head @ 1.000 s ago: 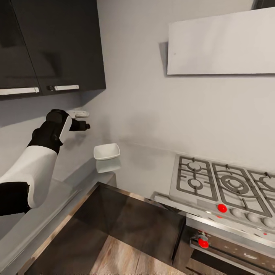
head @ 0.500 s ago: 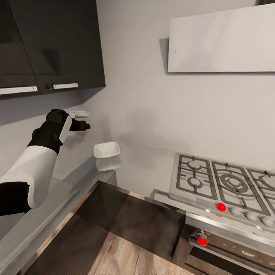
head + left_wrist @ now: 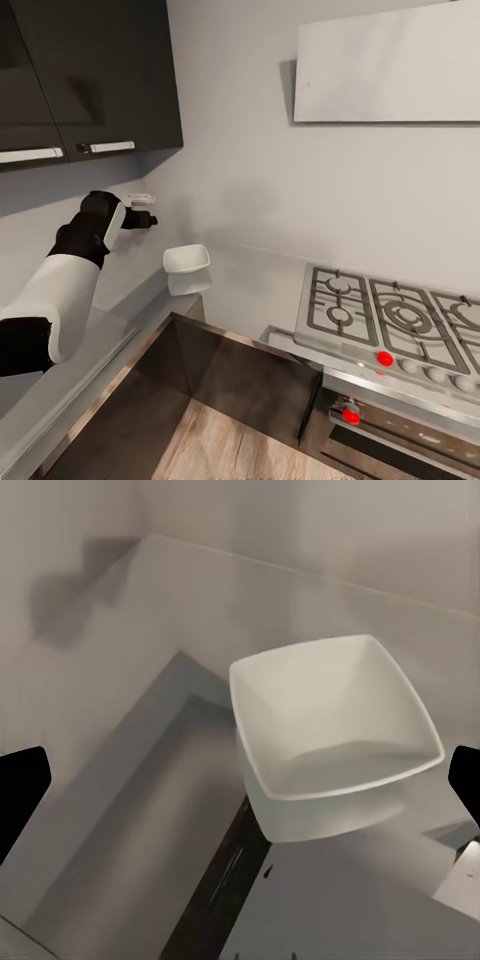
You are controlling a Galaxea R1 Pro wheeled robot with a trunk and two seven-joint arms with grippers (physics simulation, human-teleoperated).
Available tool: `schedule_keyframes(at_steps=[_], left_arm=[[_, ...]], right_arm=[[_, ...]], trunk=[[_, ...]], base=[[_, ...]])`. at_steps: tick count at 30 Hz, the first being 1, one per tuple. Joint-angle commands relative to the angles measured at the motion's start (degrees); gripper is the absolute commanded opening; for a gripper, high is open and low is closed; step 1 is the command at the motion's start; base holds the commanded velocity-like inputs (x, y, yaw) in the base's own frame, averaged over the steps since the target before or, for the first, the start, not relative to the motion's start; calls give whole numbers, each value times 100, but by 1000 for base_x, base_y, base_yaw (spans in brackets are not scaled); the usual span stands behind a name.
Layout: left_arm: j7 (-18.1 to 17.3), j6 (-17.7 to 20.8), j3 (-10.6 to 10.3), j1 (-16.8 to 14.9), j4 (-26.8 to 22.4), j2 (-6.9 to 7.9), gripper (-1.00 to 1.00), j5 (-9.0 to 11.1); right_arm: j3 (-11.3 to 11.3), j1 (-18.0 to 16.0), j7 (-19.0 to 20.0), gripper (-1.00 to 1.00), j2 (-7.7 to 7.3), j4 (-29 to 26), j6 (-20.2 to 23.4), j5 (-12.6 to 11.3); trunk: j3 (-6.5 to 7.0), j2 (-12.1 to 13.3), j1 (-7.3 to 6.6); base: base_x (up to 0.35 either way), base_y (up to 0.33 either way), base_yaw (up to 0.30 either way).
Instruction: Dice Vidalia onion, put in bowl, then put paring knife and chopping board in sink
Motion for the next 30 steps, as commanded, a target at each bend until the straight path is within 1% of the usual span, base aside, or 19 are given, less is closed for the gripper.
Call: schedule_keyframes(at_steps=[1, 14, 30], left_arm=[[13, 23, -13, -5, -5, 3, 100, 8], [13, 23, -13, -3, 3, 3, 100, 8], [13, 27, -13, -2, -6, 3, 100, 7]], right_arm=[[7, -3, -22, 100, 1, 0, -15, 5], [12, -3, -22, 100, 7, 0, -15, 7], [14, -3, -23, 100, 10, 0, -15, 8]], trunk=[[-1, 32, -20], [112, 553, -306], [-37, 553, -306]], base=[[0, 0, 0], [0, 0, 0], [0, 0, 0]])
